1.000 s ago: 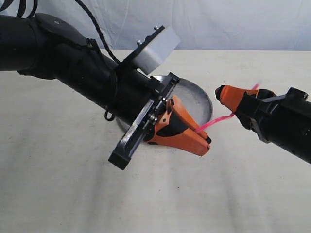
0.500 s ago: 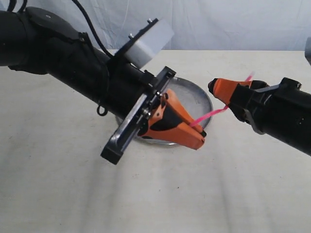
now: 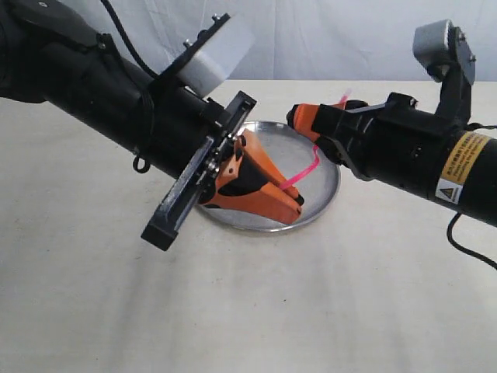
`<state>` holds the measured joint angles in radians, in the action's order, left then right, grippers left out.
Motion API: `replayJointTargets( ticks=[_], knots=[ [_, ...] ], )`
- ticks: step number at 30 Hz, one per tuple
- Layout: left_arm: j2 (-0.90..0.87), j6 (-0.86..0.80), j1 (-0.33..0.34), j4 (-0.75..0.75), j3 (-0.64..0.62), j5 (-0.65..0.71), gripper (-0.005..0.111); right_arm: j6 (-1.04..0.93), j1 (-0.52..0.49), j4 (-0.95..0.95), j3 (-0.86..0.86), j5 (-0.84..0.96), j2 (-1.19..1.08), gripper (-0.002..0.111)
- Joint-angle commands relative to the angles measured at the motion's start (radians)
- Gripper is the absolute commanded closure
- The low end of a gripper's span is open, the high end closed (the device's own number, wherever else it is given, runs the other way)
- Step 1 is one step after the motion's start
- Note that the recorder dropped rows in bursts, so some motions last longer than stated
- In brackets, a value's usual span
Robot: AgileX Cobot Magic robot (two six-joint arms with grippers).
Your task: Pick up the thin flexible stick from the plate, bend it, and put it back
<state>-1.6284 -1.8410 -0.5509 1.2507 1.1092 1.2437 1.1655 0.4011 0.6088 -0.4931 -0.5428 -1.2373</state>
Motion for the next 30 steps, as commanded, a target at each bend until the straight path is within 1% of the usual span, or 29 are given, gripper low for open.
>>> replayJointTargets(
  ticks=[1,15,24,30],
  knots=[
    [0.009,0.007,0.013,0.042,0.011,-0.023,0.107,-0.003,0.009,0.052,-0.022,-0.019,-0.040,0.109],
    [0.009,0.007,0.171,0.096,0.011,-0.023,0.107,-0.003,0.009,0.062,-0.033,-0.016,-0.065,0.109],
    [0.009,0.003,0.176,0.122,0.011,-0.023,0.107,0.050,0.009,0.163,-0.033,-0.069,-0.065,0.109],
    [0.009,0.010,0.176,0.120,0.011,-0.075,0.107,0.083,0.009,0.216,-0.033,-0.073,-0.065,0.109]
  ],
)
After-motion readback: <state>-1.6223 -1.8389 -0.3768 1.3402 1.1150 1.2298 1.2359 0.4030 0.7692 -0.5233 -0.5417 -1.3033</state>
